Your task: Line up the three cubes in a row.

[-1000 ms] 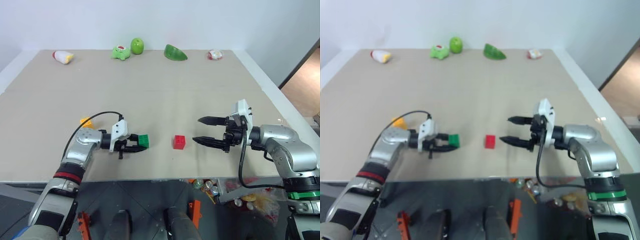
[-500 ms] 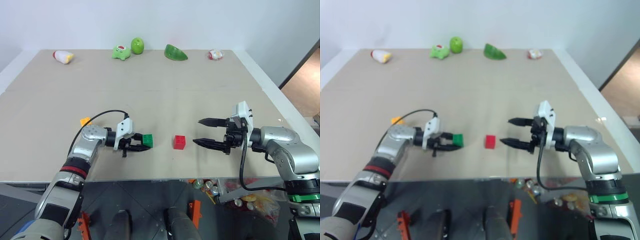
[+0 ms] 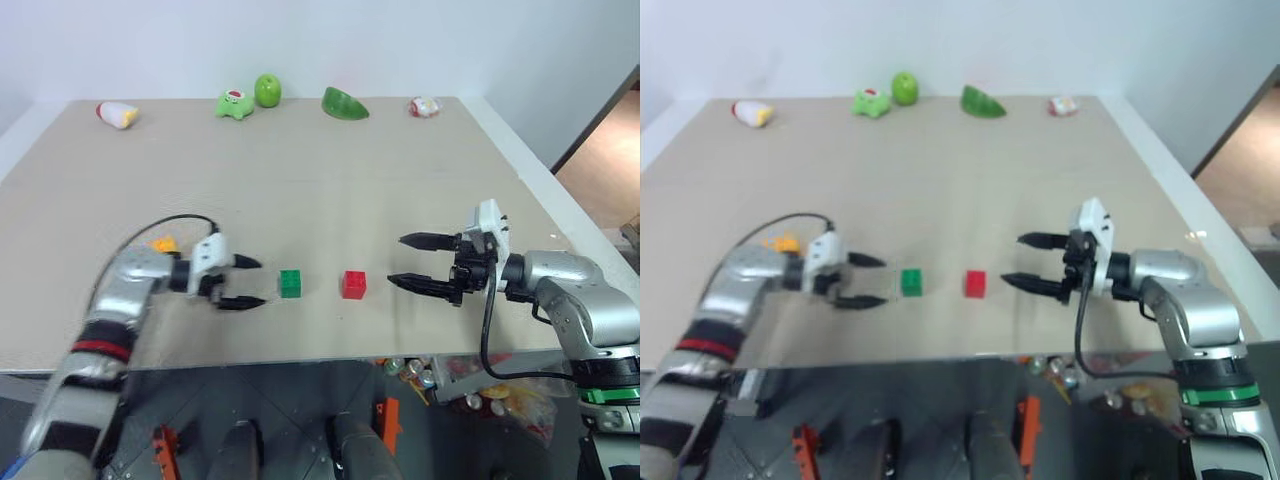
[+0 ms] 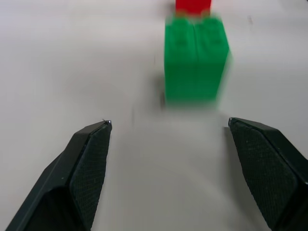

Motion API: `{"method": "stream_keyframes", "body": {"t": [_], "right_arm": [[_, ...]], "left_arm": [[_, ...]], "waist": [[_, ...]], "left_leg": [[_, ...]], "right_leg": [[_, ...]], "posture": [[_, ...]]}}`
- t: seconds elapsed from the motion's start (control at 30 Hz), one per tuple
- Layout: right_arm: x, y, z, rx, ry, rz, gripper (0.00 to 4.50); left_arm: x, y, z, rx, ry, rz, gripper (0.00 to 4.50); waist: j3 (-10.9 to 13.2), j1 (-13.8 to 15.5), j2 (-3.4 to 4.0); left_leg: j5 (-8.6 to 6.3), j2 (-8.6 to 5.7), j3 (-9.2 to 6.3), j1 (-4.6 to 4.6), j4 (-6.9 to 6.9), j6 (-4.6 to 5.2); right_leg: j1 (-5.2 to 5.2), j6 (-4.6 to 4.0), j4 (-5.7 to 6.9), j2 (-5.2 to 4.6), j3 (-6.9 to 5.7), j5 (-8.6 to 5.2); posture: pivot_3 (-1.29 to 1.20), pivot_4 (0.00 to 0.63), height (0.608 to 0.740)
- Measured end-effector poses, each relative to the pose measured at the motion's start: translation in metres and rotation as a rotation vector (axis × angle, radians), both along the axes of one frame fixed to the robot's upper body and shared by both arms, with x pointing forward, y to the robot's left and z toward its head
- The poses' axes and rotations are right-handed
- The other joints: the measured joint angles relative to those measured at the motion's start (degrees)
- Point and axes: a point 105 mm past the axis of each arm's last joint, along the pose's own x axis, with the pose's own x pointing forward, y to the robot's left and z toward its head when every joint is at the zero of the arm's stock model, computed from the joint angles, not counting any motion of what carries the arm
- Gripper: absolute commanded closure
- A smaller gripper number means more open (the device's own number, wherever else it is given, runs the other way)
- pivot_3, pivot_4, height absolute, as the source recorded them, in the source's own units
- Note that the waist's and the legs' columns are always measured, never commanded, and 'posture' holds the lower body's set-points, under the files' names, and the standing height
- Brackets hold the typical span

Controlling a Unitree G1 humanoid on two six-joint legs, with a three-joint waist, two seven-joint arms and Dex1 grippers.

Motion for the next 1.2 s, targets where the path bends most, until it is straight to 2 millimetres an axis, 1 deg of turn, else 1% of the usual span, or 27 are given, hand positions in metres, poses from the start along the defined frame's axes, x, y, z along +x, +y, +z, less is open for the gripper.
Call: {"method": "stream_keyframes", "body": {"t": [0.03, 0.07, 0.1, 0.13, 0.2, 0.3, 0.4, 0.47, 0.57, 0.63, 0.7, 0.8, 0.93, 1.07, 1.13, 1.2], "right_arm": [[0.002, 0.001, 0.004, 0.002, -0.012, 0.005, 0.00], [0.003, 0.000, 0.006, 0.002, -0.016, 0.005, 0.00], [0.004, 0.002, 0.010, 0.006, -0.028, 0.017, 0.00], [0.005, 0.003, 0.012, 0.007, -0.037, 0.023, 0.00], [0.010, 0.014, 0.021, 0.022, -0.075, 0.047, 0.00], [0.021, 0.038, 0.030, 0.047, -0.130, 0.063, 0.00], [0.027, 0.063, 0.027, 0.055, -0.141, 0.092, 0.00], [0.027, 0.074, 0.024, 0.057, -0.137, 0.128, 0.00], [0.025, 0.088, 0.024, 0.054, -0.134, 0.188, 0.00], [0.022, 0.092, 0.023, 0.050, -0.130, 0.225, 0.00], [0.018, 0.097, 0.020, 0.045, -0.120, 0.262, 0.00], [0.014, 0.100, 0.017, 0.034, -0.108, 0.299, 0.00], [0.014, 0.100, 0.017, 0.033, -0.109, 0.303, 0.00], [0.013, 0.098, 0.015, 0.032, -0.104, 0.293, 0.00], [0.012, 0.097, 0.014, 0.031, -0.105, 0.291, 0.00], [0.011, 0.095, 0.013, 0.029, -0.106, 0.279, 0.00]], "left_arm": [[-0.012, 0.017, 0.001, 0.007, 0.019, 0.039, 0.49], [-0.017, 0.024, 0.000, 0.011, 0.034, 0.058, 0.49], [-0.024, 0.028, 0.000, 0.004, 0.042, 0.080, 0.49], [-0.029, 0.029, 0.001, -0.006, 0.048, 0.088, 0.49], [-0.038, 0.028, 0.004, -0.061, 0.051, 0.136, 0.49], [-0.045, 0.029, 0.027, -0.199, 0.001, 0.269, 0.49], [-0.050, 0.037, 0.049, -0.362, -0.057, 0.436, 0.49], [-0.052, 0.049, 0.052, -0.434, -0.070, 0.559, 0.49], [-0.056, 0.075, 0.043, -0.493, -0.085, 0.759, 0.49], [-0.059, 0.087, 0.037, -0.509, -0.085, 0.847, 0.49], [-0.064, 0.095, 0.031, -0.515, -0.087, 0.900, 0.49], [-0.069, 0.100, 0.021, -0.484, -0.080, 0.920, 0.49], [-0.068, 0.107, 0.012, -0.398, -0.073, 0.891, 0.49], [-0.054, 0.119, 0.004, -0.296, -0.060, 0.844, 0.49], [-0.047, 0.125, 0.001, -0.284, -0.057, 0.843, 0.49], [-0.038, 0.127, -0.001, -0.288, -0.053, 0.837, 0.49]], "waist": [[0.0, -0.3, 0.00], [0.0, -0.2, 0.01], [0.0, -0.2, 0.01], [0.0, -0.1, 0.01], [0.0, -0.1, 0.00], [0.0, -0.2, -0.03], [0.0, -0.3, -0.03], [0.0, -0.2, -0.03], [0.0, -0.2, -0.03], [0.0, -0.2, -0.06], [0.0, -0.1, -0.07], [0.0, -0.1, -0.07], [0.0, -0.1, -0.08], [0.0, -0.2, -0.07], [0.0, -0.2, -0.08], [0.0, -0.2, -0.08]], "left_leg": [[0.00, 0.02, 0.05, 0.00, -0.06, 0.00], [0.00, 0.00, 0.05, 0.03, -0.07, 0.00], [0.00, 0.01, 0.07, 0.02, -0.07, 0.00], [0.00, 0.00, 0.06, 0.03, -0.05, 0.00], [0.00, 0.03, 0.15, 0.01, -0.03, 0.00], [0.01, 0.10, 0.27, 0.03, 0.00, 0.00], [0.01, 0.14, 0.37, 0.08, -0.02, 0.00], [0.01, 0.16, 0.39, 0.08, -0.03, 0.01], [0.01, 0.16, 0.42, 0.06, -0.05, 0.00], [0.00, 0.16, 0.43, 0.05, -0.06, -0.01], [0.00, 0.15, 0.43, 0.05, -0.06, -0.01], [0.00, 0.15, 0.49, 0.06, -0.05, -0.02], [-0.01, 0.19, 0.53, 0.07, -0.05, -0.02], [-0.01, 0.23, 0.62, 0.06, -0.06, -0.03], [-0.01, 0.26, 0.68, 0.05, -0.05, -0.03], [-0.01, 0.29, 0.74, 0.04, -0.07, -0.03]], "right_leg": [[-0.04, -0.02, -0.01, -0.02, 0.00, -0.02], [0.00, -0.04, -0.01, -0.05, -0.01, -0.04], [-0.03, -0.06, -0.01, -0.05, -0.01, -0.07], [0.02, -0.07, -0.01, -0.07, -0.04, -0.07], [-0.01, -0.08, -0.02, -0.11, -0.04, -0.07], [-0.02, -0.08, -0.03, -0.13, -0.04, -0.07], [-0.02, -0.09, -0.03, -0.12, -0.03, -0.07], [-0.02, -0.09, -0.03, -0.10, -0.03, -0.06], [-0.03, -0.09, -0.03, -0.11, -0.03, -0.06], [-0.03, -0.09, -0.04, -0.10, -0.03, -0.06], [-0.03, -0.11, -0.05, -0.12, -0.03, -0.08], [-0.05, -0.15, -0.08, -0.14, -0.02, -0.10], [-0.11, -0.24, -0.08, -0.13, -0.03, -0.07], [-0.17, -0.31, -0.09, -0.16, -0.05, -0.02], [-0.19, -0.33, -0.11, -0.17, -0.05, -0.01], [-0.20, -0.33, -0.10, -0.18, -0.05, -0.01]], "posture": [[0.00, 0.150, 0.733], [0.00, 0.150, 0.733], [0.00, 0.150, 0.733], [0.00, 0.150, 0.733], [0.00, 0.150, 0.733], [0.00, 0.150, 0.733], [0.00, 0.150, 0.733], [0.00, 0.150, 0.733], [0.00, 0.150, 0.733], [0.00, 0.150, 0.733], [0.00, 0.150, 0.733], [0.00, 0.150, 0.733], [0.00, 0.150, 0.733], [0.00, 0.150, 0.733], [0.00, 0.150, 0.733], [0.00, 0.150, 0.733]]}}
